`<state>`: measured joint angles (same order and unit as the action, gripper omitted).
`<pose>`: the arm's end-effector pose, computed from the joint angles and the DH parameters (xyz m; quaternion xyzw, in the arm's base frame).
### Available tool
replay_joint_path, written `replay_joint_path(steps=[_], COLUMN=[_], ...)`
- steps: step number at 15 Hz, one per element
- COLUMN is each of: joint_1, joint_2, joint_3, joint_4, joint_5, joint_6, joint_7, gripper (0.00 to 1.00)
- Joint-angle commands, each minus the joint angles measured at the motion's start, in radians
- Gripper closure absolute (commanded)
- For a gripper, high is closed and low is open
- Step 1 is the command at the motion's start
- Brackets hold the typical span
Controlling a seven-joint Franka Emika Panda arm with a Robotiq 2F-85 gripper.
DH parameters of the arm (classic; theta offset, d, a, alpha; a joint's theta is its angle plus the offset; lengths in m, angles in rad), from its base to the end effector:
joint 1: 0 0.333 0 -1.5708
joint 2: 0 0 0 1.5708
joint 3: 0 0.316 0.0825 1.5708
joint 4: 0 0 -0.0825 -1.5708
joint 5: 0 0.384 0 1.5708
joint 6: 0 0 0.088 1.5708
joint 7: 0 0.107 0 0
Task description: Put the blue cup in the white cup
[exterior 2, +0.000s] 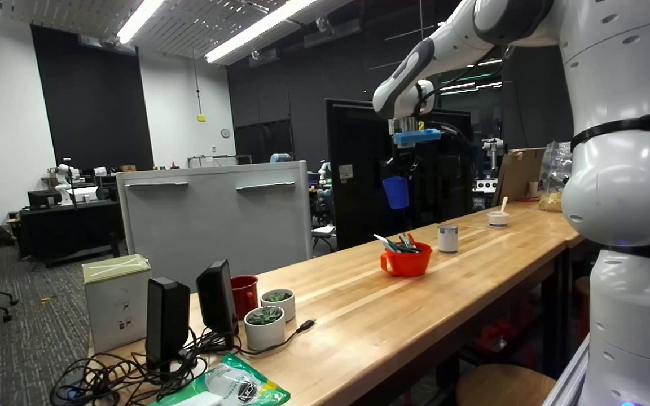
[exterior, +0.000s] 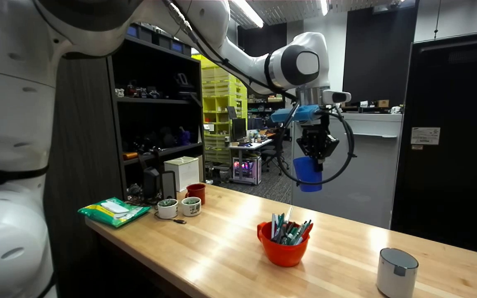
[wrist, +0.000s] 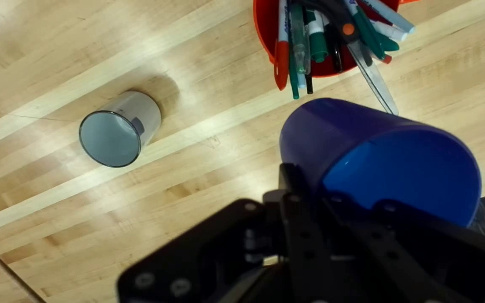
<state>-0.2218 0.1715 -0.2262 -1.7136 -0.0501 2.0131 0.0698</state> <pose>0.5667 -0.2664 0.4979 0.9667 -0.2436 0.0568 0.0539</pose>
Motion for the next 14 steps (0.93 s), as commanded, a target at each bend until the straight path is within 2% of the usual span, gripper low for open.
replay_joint_path(steps=[1, 14], joint_1=[-0.021, -0.149], joint_2=[0.039, 0.255], joint_3=[-0.013, -0.094], joint_4=[0.064, 0.314], joint_5=[0.010, 0.031], joint_6=[-0.028, -0.119], joint_7=[0.022, 0.146], gripper=[0.99, 0.99])
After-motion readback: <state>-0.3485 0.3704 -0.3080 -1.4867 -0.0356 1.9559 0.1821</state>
